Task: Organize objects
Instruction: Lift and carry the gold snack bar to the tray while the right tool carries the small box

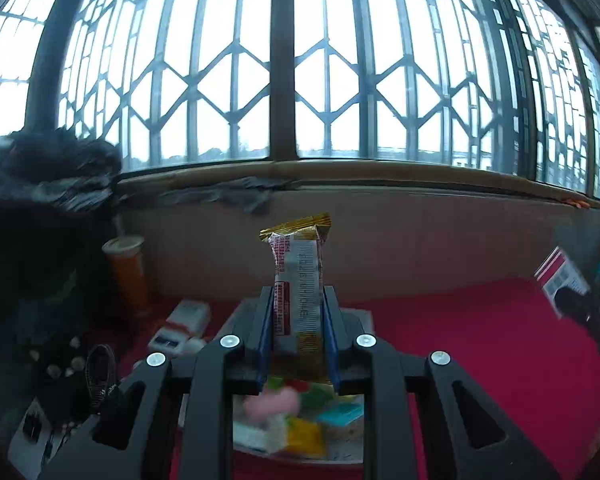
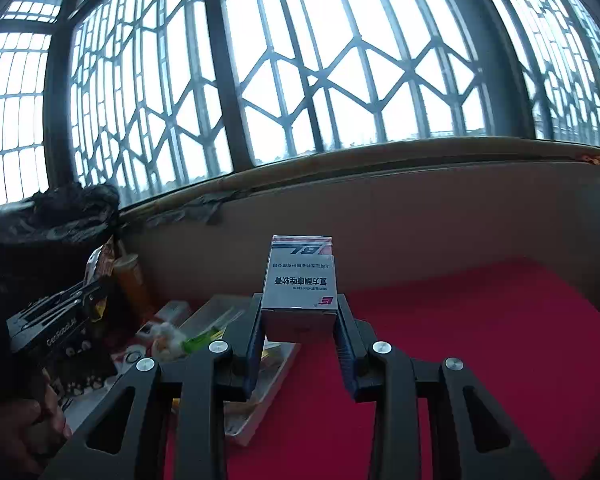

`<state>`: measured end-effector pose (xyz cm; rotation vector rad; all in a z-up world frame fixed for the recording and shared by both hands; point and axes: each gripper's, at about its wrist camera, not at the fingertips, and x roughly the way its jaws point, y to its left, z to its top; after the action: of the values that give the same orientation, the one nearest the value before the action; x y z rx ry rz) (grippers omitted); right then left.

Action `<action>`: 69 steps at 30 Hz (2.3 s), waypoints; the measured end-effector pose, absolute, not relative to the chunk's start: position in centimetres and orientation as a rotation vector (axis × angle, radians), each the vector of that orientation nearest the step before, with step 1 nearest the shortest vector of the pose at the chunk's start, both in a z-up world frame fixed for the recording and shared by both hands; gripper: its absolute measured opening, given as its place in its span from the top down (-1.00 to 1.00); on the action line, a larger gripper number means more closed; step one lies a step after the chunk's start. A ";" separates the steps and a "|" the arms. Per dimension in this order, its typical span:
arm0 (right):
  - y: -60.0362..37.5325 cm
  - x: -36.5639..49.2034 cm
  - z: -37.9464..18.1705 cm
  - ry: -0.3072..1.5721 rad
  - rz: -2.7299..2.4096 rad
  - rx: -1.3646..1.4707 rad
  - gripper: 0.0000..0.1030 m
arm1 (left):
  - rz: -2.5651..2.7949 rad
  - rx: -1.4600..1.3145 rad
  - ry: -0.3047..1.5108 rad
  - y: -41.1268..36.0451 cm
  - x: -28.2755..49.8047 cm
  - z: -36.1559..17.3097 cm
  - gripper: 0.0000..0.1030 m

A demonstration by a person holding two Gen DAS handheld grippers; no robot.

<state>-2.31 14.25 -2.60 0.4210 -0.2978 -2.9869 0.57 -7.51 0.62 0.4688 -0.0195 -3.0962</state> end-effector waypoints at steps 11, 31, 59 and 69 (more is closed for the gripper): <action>27.6 1.3 -2.4 -0.583 -3.194 0.300 0.33 | -3.250 0.525 -0.244 4.0 -1.3 0.9 0.59; 28.8 2.3 -5.0 -0.603 -3.241 0.451 0.33 | -3.411 0.751 -0.311 9.8 -0.8 -1.9 0.58; -3.0 -5.0 -6.2 0.175 -2.711 0.608 0.33 | -2.991 0.590 0.511 -19.2 2.8 -6.4 0.59; -3.5 -4.6 -6.6 0.173 -2.665 0.591 0.33 | -2.880 0.566 0.550 -21.7 3.3 -7.5 0.59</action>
<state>-4.57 -3.50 -6.63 0.5911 0.1728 -2.6650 3.34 -21.74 -7.45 0.5658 0.5502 -2.8797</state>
